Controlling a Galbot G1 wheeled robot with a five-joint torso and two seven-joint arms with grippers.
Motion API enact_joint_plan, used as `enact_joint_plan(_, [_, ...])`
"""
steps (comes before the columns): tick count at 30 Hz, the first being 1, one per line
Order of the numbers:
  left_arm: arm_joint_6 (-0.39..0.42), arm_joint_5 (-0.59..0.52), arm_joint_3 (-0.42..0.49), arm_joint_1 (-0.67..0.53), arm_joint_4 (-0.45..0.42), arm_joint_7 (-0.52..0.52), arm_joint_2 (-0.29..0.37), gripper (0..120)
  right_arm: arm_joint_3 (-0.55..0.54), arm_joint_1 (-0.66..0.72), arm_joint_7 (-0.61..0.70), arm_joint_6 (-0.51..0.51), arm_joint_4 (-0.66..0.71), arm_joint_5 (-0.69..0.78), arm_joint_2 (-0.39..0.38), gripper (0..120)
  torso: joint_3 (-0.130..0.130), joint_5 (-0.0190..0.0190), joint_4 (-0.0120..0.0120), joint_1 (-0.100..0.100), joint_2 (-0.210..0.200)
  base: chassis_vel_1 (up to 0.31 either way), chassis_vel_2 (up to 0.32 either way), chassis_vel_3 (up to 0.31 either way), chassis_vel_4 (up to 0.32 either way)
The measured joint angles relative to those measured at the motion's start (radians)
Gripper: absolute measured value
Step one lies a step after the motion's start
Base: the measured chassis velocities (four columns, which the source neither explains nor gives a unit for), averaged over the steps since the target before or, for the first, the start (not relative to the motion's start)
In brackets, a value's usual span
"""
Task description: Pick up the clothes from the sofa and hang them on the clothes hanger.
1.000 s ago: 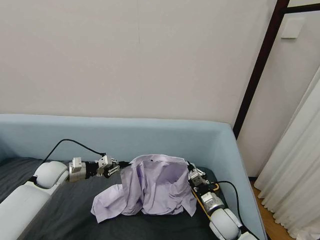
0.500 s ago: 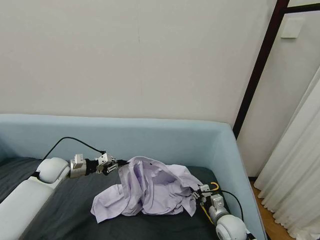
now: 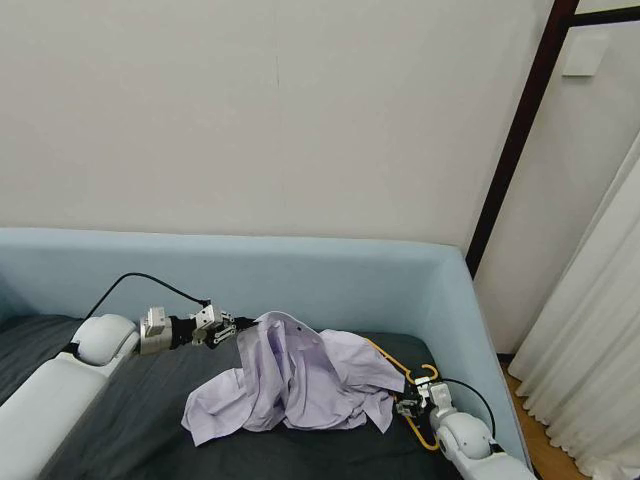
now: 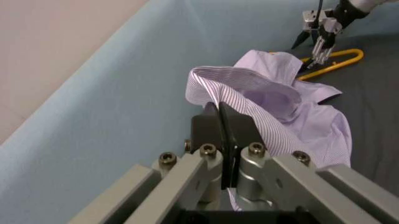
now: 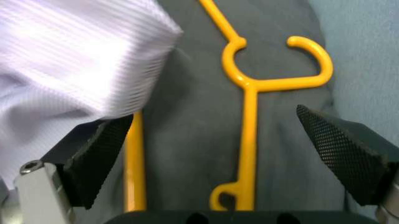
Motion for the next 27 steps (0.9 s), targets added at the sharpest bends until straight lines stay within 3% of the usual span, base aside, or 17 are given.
enact_joint_plan(5, [-0.012, -0.005, -0.006, 0.009, 0.011, -0.003, 0.000, 0, 0.016, 0.033, -0.028, 0.005, -0.060, -0.003, 0.003, 91, 0.000, -0.0002, -0.0002, 0.000, 0.000, 0.000, 0.000, 0.000, 0.000])
enact_joint_plan(8, [-0.014, -0.005, -0.006, 0.011, 0.012, -0.004, -0.005, 0, 0.027, 0.045, -0.050, 0.006, -0.092, -0.003, 0.002, 77, 0.000, -0.0001, -0.0002, 0.000, 0.000, 0.000, 0.000, 0.000, 0.000])
enact_joint_plan(14, [-0.014, -0.005, -0.006, 0.009, 0.011, -0.004, -0.008, 0, 0.039, 0.053, -0.054, 0.007, -0.128, -0.017, 0.011, 59, 0.000, -0.0001, -0.0002, 0.000, 0.000, 0.000, 0.000, 0.000, 0.000])
enact_joint_plan(19, [-0.014, -0.006, -0.004, 0.005, 0.009, -0.004, -0.007, 0, 0.049, 0.056, -0.055, 0.010, -0.161, -0.041, 0.022, 36, 0.000, 0.0000, -0.0001, 0.000, 0.000, 0.000, 0.000, 0.000, 0.000])
enact_joint_plan(27, [-0.014, -0.007, -0.001, 0.002, 0.014, -0.005, -0.011, 0, 0.053, 0.042, -0.055, 0.009, -0.156, -0.046, 0.023, 16, 0.000, 0.0000, 0.0000, 0.000, 0.000, 0.000, 0.000, 0.000, 0.000])
